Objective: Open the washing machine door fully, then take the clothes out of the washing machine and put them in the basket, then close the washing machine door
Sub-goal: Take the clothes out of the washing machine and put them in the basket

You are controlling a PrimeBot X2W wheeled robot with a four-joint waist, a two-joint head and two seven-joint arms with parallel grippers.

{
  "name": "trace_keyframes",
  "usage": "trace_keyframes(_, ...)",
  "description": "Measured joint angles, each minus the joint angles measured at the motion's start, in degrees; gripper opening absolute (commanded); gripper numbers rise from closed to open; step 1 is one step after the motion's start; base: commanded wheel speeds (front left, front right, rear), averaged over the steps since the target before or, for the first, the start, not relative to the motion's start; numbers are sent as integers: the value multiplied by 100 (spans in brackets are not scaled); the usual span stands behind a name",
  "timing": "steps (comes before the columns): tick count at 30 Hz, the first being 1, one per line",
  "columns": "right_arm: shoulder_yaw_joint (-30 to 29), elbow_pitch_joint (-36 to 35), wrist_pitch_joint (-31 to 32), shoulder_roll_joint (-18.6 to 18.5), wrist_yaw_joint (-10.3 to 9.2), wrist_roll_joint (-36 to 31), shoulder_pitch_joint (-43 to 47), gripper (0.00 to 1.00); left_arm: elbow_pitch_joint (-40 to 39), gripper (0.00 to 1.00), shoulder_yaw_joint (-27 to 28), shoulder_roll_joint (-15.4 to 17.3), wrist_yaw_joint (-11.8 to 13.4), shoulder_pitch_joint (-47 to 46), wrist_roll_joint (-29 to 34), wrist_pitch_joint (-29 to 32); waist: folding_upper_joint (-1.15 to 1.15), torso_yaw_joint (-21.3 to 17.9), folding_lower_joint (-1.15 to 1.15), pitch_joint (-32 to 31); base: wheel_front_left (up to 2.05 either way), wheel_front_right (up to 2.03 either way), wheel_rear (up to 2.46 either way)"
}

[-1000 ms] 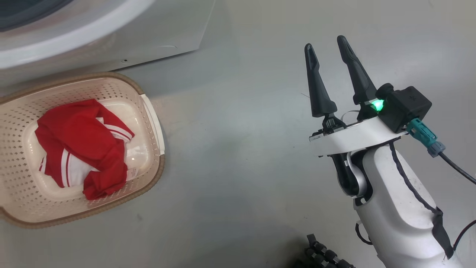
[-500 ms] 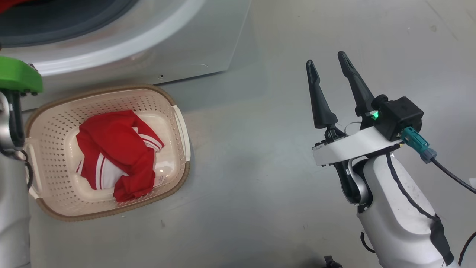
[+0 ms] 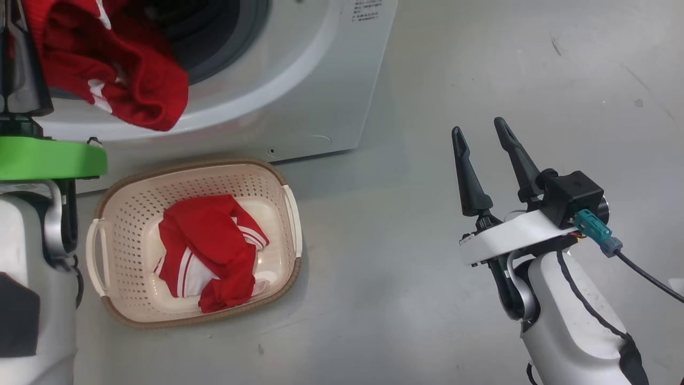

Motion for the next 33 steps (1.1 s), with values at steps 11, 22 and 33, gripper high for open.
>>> trace_keyframes(11,-76,71,0,3,20,4,358,100,-916,0,25,-94,116,302,89,-202,0,157,0,-657,0,0,0)
trace_keyframes(22,-80,49,0,0,52,5,459,100,-1062,0,-90,-442,221,1314,-68,-65,0,213,0,-835,0,0,0)
trace_keyframes(33,-12,-108,0,2,53,14,482,100,-664,0,-417,-639,216,2060,-350,278,0,121,0,-646,0,0,0)
